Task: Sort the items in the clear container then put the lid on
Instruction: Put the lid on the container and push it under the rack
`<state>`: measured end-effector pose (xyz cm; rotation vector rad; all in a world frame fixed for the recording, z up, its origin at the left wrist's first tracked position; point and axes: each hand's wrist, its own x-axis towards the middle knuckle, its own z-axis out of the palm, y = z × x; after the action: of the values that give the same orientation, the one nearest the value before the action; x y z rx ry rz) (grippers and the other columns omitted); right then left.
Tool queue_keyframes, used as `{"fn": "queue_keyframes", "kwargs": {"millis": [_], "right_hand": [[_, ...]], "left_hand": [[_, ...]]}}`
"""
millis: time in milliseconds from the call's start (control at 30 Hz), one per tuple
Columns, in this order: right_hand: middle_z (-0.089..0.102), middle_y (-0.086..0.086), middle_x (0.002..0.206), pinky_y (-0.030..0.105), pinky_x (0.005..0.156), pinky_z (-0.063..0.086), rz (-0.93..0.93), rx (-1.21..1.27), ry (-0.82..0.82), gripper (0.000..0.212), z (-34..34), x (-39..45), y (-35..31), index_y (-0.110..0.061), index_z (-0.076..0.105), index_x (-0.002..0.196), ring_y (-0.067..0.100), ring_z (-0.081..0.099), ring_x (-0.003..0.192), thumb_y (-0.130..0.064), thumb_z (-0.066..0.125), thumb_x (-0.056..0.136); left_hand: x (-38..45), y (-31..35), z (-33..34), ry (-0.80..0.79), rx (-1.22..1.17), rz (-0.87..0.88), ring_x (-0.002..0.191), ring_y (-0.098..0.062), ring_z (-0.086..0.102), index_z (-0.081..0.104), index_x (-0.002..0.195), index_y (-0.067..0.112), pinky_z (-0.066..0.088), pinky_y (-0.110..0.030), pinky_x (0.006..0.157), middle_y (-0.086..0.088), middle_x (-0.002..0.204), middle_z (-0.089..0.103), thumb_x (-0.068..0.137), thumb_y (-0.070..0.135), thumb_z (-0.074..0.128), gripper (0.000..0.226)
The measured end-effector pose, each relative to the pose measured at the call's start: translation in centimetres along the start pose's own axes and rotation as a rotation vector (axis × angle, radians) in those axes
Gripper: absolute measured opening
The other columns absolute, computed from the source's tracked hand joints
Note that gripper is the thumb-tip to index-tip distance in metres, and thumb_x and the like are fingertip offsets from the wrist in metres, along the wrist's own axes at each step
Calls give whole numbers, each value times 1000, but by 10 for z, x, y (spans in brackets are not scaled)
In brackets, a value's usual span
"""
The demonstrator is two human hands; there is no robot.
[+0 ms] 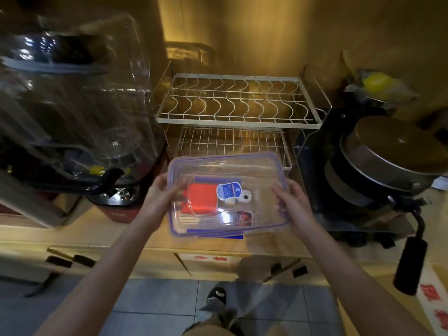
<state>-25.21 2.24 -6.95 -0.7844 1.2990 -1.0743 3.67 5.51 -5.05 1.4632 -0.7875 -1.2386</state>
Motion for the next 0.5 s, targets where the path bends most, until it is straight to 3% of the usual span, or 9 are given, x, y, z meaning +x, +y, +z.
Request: {"fn": "queue_keyframes", "kwargs": {"millis": [100, 167, 267, 367, 500], "right_hand": [[61, -3, 50, 18, 38, 46, 27, -55, 73, 38, 11, 3, 17, -21, 51, 121, 4, 51, 35, -17, 64, 86], [66, -1, 63, 21, 45, 49, -16, -151, 89, 36, 18, 9, 24, -17, 51, 122, 6, 60, 47, -20, 61, 88], [67, 2, 97, 33, 71, 54, -96, -332, 98, 29, 25, 20, 35, -17, 55, 118, 20, 67, 87, -27, 56, 91], [67, -3, 96, 32, 73, 54, -110, -406, 93, 27, 30, 32, 41, -23, 54, 118, 14, 65, 85, -31, 52, 93], [66, 7, 115, 31, 80, 50, -128, -525, 71, 35, 33, 46, 48, -18, 47, 130, 17, 62, 91, -30, 46, 96]], "left_hand": [[5, -33, -3, 38, 159, -80, 37, 0, 50, 51, 113, 7, 36, -14, 32, 0, 73, 58, 82, 21, 64, 36], [13, -42, -3, 109, 229, -78, 41, -6, 50, 55, 109, 4, 37, -19, 36, -2, 70, 57, 85, 22, 60, 31], [24, -43, 1, 213, 401, 17, 72, -27, 62, 58, 112, 5, 50, -34, 63, -9, 82, 66, 89, 28, 52, 32], [32, -47, 5, 270, 644, 100, 105, -35, 57, 58, 111, 4, 43, -39, 87, -21, 108, 65, 94, 28, 46, 32], [48, -57, 3, 192, 839, 66, 112, -37, 54, 57, 116, 0, 40, -38, 91, -25, 116, 62, 97, 29, 36, 40]]}}
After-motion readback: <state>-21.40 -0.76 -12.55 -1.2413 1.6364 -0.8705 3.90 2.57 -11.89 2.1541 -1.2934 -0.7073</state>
